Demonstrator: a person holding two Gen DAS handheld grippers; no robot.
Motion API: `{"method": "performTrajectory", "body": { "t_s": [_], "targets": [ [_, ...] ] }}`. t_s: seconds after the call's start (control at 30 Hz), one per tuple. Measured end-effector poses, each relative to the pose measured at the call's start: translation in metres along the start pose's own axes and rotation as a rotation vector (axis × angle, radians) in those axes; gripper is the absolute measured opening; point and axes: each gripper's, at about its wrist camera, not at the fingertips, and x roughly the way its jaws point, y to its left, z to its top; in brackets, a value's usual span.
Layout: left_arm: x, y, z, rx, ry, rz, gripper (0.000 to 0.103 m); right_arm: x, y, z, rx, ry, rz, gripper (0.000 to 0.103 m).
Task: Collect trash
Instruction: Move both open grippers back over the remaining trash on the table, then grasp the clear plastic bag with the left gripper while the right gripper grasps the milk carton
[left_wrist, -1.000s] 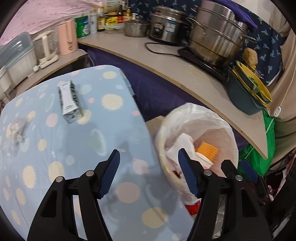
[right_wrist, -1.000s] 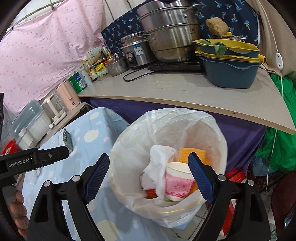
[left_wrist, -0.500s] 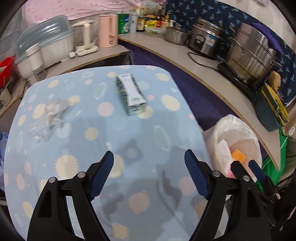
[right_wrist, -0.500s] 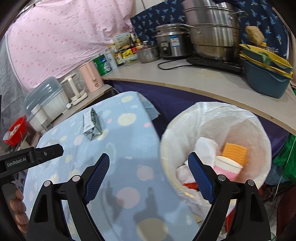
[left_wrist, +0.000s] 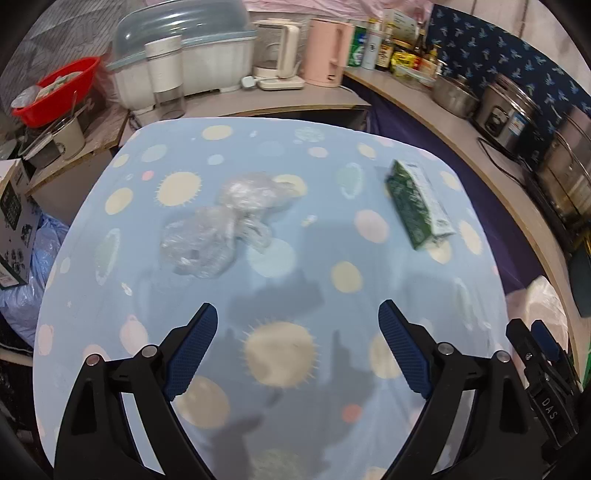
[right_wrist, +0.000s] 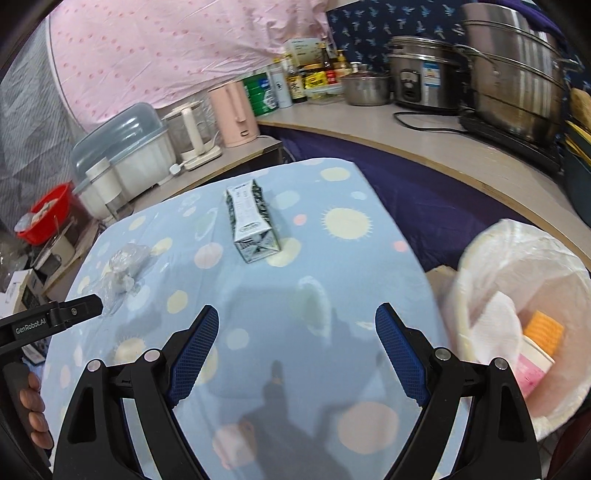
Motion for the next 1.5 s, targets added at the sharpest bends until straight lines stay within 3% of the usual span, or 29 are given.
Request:
{"method": "performTrajectory", "body": {
  "t_s": [0.5, 0.97, 1.07, 1.13, 1.33, 1.5],
  "targets": [
    [0.064, 0.057, 0.047, -0.026, 0.010, 0.076, 0.087, 0.093, 0.046, 0.058, -0.072, 0.029, 0.017, 0.084],
    [0.110, 0.056, 0.069, -0.005, 0.033, 0.057, 0.087, 0.153, 0.056, 0.075, -0.079, 0.073, 0.021, 0.084],
    [0.113, 0.052, 0.070, 0.011, 0.034, 0.043, 0.076, 0.160, 0.056, 0.076, -0.074, 0.080, 0.030, 0.084],
    [0.116, 0.051, 0.071, 0.019, 0.053, 0.031, 0.063, 0.163, 0.056, 0.076, -0.078, 0.082, 0.032, 0.081],
    [0.114, 0.046, 0.069, 0.025, 0.054, 0.019, 0.044, 0.167, 0.057, 0.074, -0.090, 0.098, 0.039, 0.052],
    [0.103, 0.039, 0.067, 0.039, 0.044, 0.007, 0.035, 0.157, 0.051, 0.068, -0.067, 0.096, 0.045, 0.052]
  ]
}}
